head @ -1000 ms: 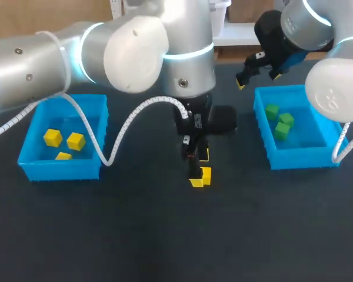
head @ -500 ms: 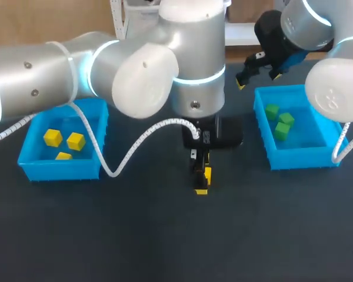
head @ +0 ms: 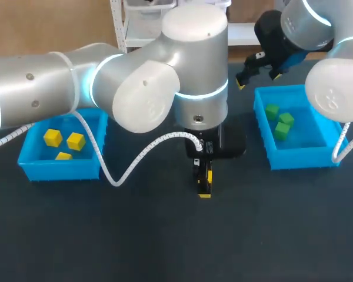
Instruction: Put the green cubes in the right bin and the yellow cubes in the left bin.
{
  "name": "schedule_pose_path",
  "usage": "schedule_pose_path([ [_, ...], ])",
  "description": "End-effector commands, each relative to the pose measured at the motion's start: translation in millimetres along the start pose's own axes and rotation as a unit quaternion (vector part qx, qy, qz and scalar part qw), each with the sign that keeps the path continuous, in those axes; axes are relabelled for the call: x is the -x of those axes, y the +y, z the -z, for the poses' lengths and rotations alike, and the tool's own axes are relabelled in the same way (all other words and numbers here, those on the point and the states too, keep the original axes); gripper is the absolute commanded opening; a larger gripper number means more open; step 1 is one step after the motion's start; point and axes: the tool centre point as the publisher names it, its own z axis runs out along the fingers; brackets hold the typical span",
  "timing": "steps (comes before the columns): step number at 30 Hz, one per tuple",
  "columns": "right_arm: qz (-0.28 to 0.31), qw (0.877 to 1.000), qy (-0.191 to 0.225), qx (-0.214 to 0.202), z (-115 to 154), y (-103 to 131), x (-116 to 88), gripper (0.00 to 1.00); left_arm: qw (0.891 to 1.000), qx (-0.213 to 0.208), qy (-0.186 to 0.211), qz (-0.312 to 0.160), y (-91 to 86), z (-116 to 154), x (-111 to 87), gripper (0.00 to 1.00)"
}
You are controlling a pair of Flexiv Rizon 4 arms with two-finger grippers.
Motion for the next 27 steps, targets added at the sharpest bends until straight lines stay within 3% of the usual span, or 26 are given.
schedule_pose_path([
  [1,0.000,1.000,0.000,0.000,0,0,0,1.00,1.000,0.004,-0.002,0.000,-1.1,-3,-0.3,0.00],
  [15,0.000,1.000,0.000,0.000,0,0,0,1.00,1.000,0.015,-0.002,0.010,-4.0,-5,-5.7,0.00],
  [27,0.000,1.000,0.000,0.000,0,0,0,1.00,0.997,0.033,-0.026,0.070,26.3,34,-36.9,0.00],
])
